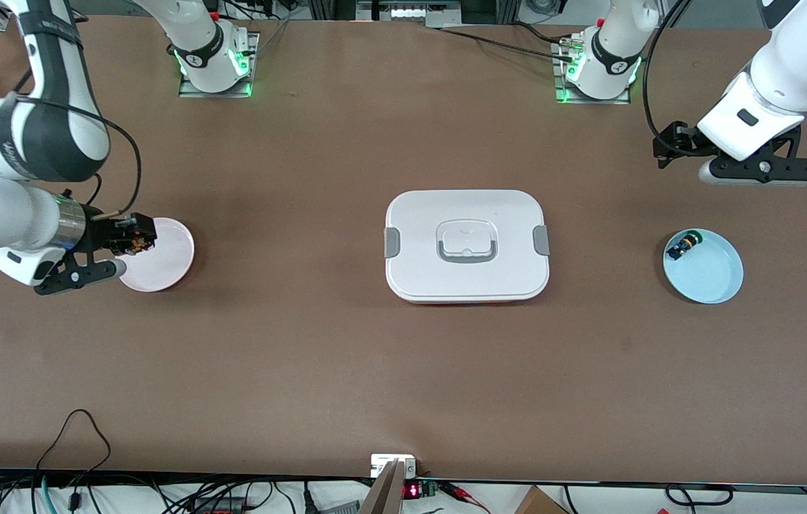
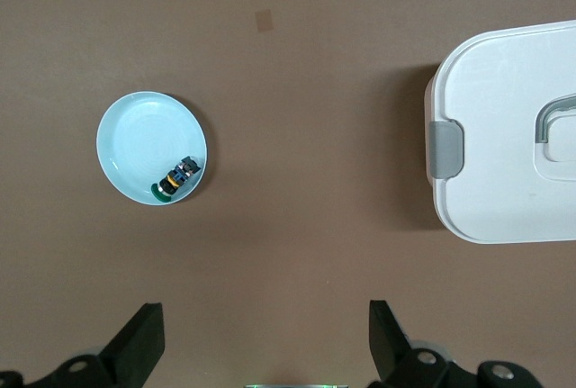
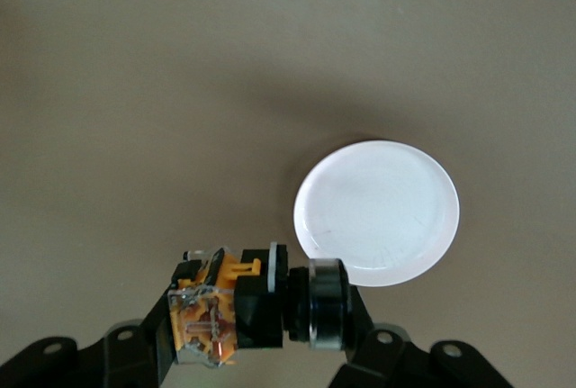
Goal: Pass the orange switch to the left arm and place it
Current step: 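Lift the switch with the right gripper while the left gripper rises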
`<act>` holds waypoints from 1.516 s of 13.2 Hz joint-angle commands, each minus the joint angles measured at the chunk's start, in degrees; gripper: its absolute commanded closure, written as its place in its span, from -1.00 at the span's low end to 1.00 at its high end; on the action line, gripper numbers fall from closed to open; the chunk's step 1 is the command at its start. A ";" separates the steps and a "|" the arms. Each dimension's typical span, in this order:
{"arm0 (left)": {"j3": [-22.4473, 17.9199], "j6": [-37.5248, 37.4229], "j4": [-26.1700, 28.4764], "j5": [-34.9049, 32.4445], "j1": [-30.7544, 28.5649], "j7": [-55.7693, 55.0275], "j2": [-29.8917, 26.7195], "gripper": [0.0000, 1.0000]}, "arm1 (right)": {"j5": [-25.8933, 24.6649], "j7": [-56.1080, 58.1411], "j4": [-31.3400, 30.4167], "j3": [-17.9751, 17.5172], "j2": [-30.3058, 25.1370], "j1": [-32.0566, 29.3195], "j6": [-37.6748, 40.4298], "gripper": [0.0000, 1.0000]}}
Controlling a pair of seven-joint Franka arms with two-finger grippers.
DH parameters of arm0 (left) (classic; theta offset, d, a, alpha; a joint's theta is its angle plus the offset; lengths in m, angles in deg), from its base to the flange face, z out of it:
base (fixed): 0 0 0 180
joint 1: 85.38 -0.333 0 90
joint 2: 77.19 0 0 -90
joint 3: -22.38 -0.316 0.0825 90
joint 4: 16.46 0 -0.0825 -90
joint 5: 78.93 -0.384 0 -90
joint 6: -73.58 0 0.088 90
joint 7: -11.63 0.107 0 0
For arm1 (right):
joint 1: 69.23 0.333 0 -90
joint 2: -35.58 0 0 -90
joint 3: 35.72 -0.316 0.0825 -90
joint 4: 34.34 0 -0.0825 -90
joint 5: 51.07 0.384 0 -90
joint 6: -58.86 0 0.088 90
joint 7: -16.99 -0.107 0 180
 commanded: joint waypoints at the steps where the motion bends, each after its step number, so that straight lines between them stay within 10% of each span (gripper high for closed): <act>1: 0.25 -1.47 -1.29 -1.00 -0.26 -0.18 0.53 -1.00 | 1.31 7.56 5.30 -1.72 -1.74 0.34 2.75 0.59; 9: 0.34 -7.79 -6.11 1.62 0.18 0.35 3.33 -1.00 | 17.54 28.89 8.21 -3.93 -5.53 -0.36 -2.68 0.64; 20: 0.16 -16.07 -8.14 47.71 -5.80 0.88 9.83 -1.00 | 46.98 52.31 8.13 -6.99 -4.74 0.43 -2.70 0.96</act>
